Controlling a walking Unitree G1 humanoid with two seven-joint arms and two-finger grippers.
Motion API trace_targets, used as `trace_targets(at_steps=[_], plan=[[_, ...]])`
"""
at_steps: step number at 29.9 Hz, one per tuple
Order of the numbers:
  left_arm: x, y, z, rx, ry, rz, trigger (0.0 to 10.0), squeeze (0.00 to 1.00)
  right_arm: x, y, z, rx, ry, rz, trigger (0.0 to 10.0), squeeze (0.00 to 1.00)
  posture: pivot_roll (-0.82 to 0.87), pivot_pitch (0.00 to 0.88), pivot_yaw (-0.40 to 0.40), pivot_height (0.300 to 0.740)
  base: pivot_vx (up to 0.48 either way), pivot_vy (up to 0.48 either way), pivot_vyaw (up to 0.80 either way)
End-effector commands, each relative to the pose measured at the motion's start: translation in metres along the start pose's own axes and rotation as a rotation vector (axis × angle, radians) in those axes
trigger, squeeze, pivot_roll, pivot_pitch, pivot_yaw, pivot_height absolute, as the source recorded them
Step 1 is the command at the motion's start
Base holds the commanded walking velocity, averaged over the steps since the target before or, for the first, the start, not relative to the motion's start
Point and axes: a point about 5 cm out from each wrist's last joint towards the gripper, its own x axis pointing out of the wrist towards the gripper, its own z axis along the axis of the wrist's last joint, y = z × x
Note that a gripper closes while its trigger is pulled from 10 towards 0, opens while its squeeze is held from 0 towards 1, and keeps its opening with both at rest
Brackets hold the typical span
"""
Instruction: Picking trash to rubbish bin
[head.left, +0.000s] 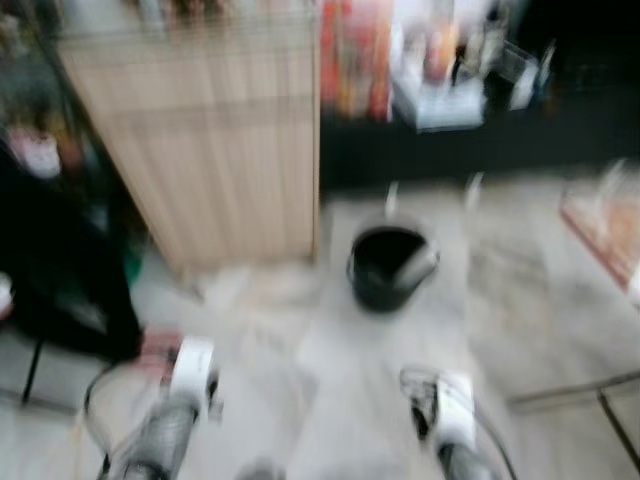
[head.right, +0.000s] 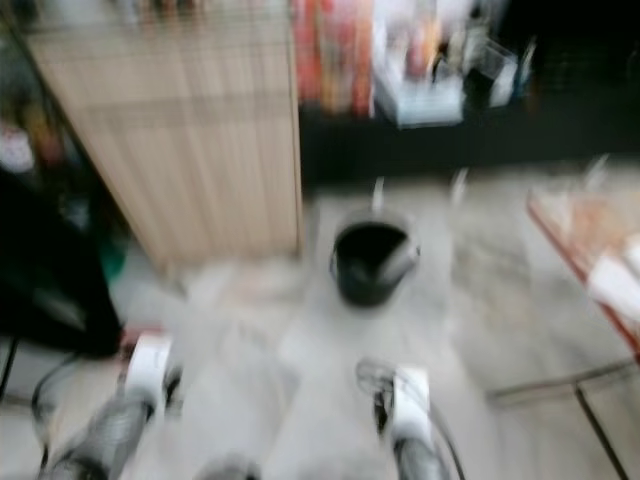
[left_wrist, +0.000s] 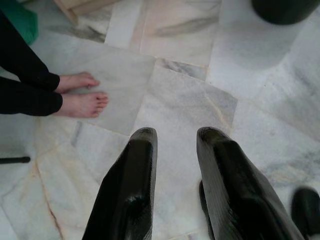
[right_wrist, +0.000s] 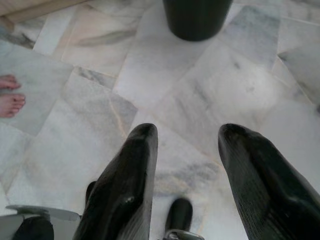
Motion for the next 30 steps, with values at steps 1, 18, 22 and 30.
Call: trace_targets(at_steps=[1, 18, 22, 30], plan=[[-0.0009, -0.0027, -0.0050, 0.009, 0.024, -0.001, 10.0, 0.00, -0.0015, -0.0070, -0.0020, -0.002, 0.008, -0.020, 10.0, 0.00, 0.13, 0.118, -0.036, 0.740, 0.000, 0.000, 0.00], [-0.0009, -0.0038, -0.0050, 0.004, 0.021, -0.014, 10.0, 0.00, -0.0023, -0.0081, -0.0035, 0.005, 0.009, -0.026, 10.0, 0.00, 0.12, 0.121, -0.034, 0.740, 0.000, 0.000, 0.00], [-0.0009, -0.0039, -0.0052, 0.008, 0.025, -0.015, 10.0, 0.00, -0.0023, -0.0084, -0.0035, 0.008, 0.008, -0.029, 10.0, 0.00, 0.12, 0.121, -0.032, 0.740, 0.000, 0.000, 0.00], [-0.0009, -0.0038, -0.0051, 0.011, 0.025, -0.015, 10.0, 0.00, -0.0022, -0.0071, -0.0037, 0.006, 0.009, -0.027, 10.0, 0.00, 0.13, 0.121, -0.032, 0.740, 0.000, 0.000, 0.00]])
